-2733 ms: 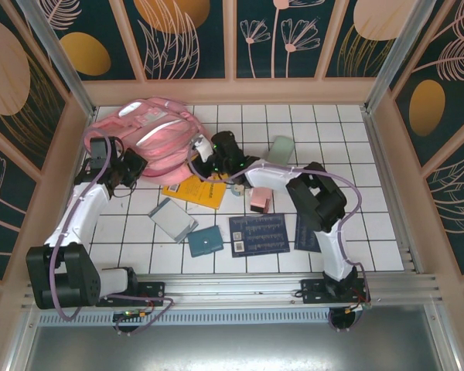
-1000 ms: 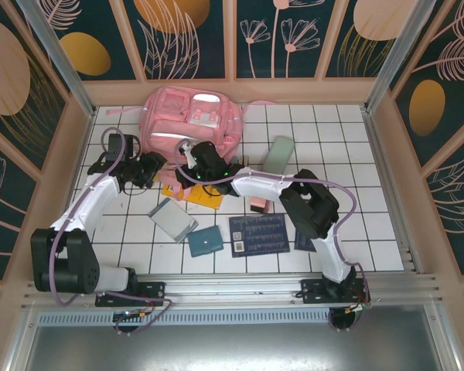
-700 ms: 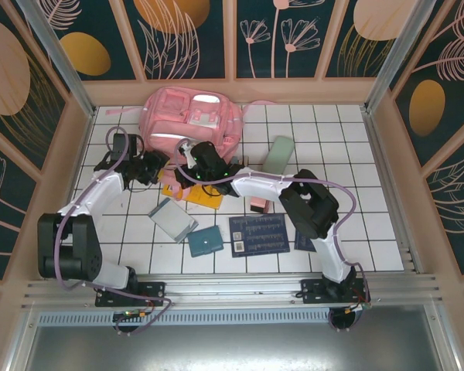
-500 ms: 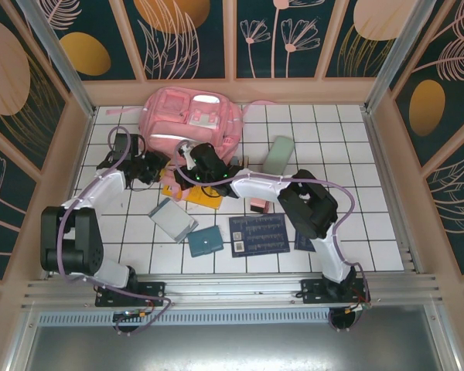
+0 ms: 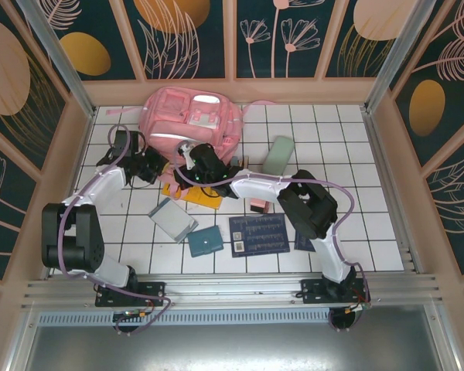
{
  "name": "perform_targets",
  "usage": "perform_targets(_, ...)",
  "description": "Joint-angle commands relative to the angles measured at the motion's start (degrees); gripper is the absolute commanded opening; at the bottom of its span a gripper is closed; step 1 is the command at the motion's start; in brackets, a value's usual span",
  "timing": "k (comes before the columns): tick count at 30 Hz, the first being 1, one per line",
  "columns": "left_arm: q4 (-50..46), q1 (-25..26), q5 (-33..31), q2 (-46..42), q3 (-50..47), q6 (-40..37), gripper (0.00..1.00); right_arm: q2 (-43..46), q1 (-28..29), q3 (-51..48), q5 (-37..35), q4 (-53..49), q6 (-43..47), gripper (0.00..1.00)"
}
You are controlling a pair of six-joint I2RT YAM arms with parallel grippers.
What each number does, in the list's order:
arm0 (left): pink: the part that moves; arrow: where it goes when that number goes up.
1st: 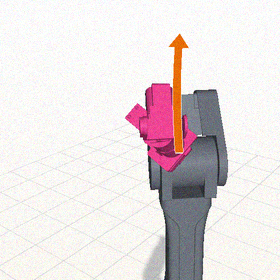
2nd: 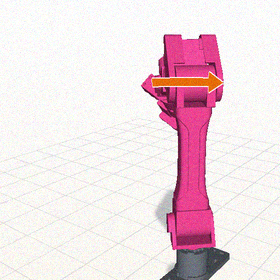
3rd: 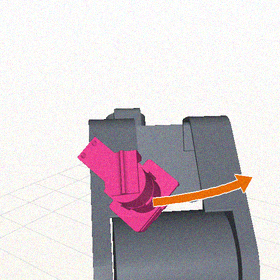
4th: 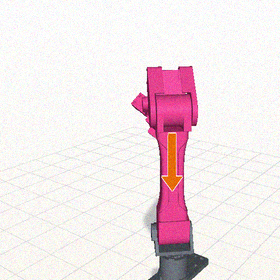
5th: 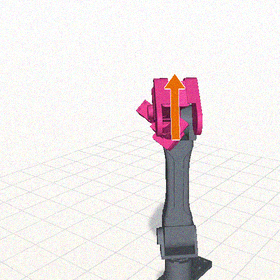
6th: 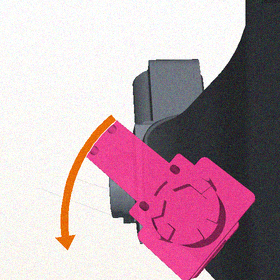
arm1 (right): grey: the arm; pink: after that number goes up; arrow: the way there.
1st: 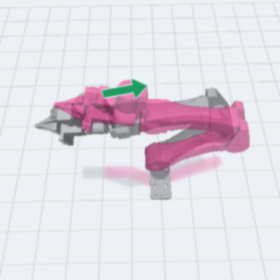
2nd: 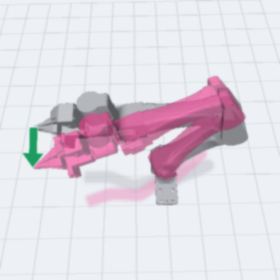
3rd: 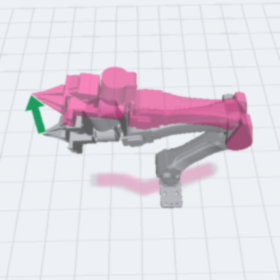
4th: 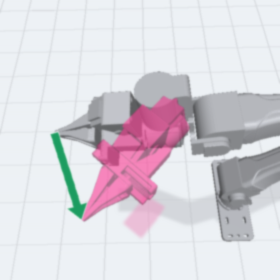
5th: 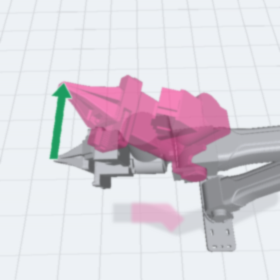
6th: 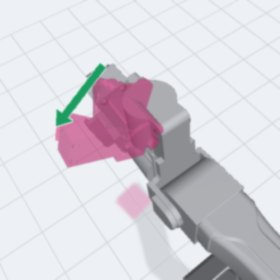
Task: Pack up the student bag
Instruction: Open the student bag at the top-left of the table.
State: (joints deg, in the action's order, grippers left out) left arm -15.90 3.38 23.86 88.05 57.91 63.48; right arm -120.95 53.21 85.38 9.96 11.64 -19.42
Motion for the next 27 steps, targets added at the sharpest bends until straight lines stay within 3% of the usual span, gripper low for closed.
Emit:
perform_targets(1,0.2,-1.2,2.2,-3.2,4.1,-2.1,0.00,0.0,-0.5,-2.3,-1.7,-0.5,1.2,0.00)
perform_targets(8,-1.8,-5.9,2.7,-5.4,4.1,-3.5,0.00,3.6,-3.7,-7.3,-0.2,-1.1,1.3,0.00)
perform_targets(16,-3.3,-7.3,3.3,-6.2,5.3,-4.1,0.00,5.7,-7.9,-10.5,1.0,-3.5,3.4,0.00)
perform_targets(27,-2.7,-7.8,4.4,-7.3,13.1,-0.2,0.00,0.6,-19.6,-2.6,2.5,-10.3,3.9,0.00)
